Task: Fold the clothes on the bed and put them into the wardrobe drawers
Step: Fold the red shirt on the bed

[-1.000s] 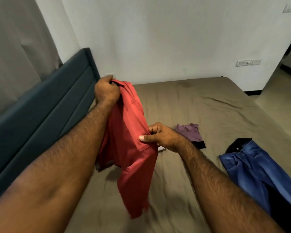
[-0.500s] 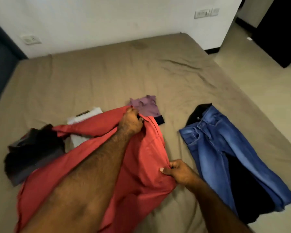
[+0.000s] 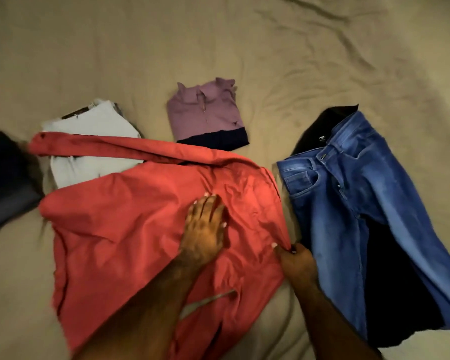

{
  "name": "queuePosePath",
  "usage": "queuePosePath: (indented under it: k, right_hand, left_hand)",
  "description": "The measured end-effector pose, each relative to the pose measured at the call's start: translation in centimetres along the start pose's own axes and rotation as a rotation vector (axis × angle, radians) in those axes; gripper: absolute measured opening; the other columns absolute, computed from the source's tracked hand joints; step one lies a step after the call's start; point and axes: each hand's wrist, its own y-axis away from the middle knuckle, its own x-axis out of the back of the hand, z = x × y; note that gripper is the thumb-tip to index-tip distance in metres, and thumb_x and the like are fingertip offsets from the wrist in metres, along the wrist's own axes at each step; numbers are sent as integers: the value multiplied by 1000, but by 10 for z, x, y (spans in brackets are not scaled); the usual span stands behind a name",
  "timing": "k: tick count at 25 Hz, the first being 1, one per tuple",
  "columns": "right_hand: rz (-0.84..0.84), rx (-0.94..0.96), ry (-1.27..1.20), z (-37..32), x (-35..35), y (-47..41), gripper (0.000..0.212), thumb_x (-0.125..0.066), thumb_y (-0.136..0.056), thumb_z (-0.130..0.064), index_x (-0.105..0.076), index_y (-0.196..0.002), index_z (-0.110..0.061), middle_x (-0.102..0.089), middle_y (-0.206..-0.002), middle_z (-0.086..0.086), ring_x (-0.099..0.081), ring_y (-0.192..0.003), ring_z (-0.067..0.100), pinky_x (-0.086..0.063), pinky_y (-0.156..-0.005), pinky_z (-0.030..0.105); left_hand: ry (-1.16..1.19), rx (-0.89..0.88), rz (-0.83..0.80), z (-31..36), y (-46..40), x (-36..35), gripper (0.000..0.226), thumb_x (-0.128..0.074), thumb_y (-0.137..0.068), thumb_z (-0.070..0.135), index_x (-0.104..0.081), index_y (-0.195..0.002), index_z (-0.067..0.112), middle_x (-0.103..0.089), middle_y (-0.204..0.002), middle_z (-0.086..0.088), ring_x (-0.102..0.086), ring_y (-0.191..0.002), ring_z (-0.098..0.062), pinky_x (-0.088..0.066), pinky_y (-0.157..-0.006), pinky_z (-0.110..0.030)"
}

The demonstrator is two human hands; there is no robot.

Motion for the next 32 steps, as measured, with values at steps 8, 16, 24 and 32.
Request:
queuePosePath:
  k: [8, 16, 24, 32]
  right_hand:
    - [-158, -265, -451, 10, -26, 47, 43, -93, -72, -37, -80, -100, -7, -80, -100, 14, -74, -89, 28, -60, -88, 44]
    - [124, 18, -295, 46, -34, 72, 40, -84, -87, -33, -76, -112, -3, -78, -105, 19, -71, -93, 27, -58, -96, 51]
    - [380, 167, -152, 37, -79, 104, 47, -72, -96, -45, -68, -97, 2, -70, -99, 28, -65, -93, 42, -48, -85, 45]
    - [349, 120, -33, 64, -33, 62, 38, -73, -91, -39, -74, -92, -1, -73, -89, 24, -70, -86, 41, -50, -71, 41]
  left_hand:
    - [-92, 169, -305, -63, 155, 22, 44, -59, -81, 46, -68, -115, 19, -70, -107, -5, -66, -95, -32, -53, -83, -45]
    - [-92, 801, -121, -148, 295, 27, 49, -48, -87, 53, -67, -108, 14, -67, -104, -19, -61, -98, -43, -50, -82, -52]
    - [-86, 650, 82, -140, 286, 18, 40, -57, -76, 41, -66, -107, 17, -64, -103, -17, -57, -97, -42, -45, -79, -50]
    - [-249, 302, 44, -160, 323, -4, 35, -49, -77, 33, -75, -97, 19, -71, -91, -9, -66, -82, -38, -49, -73, -47]
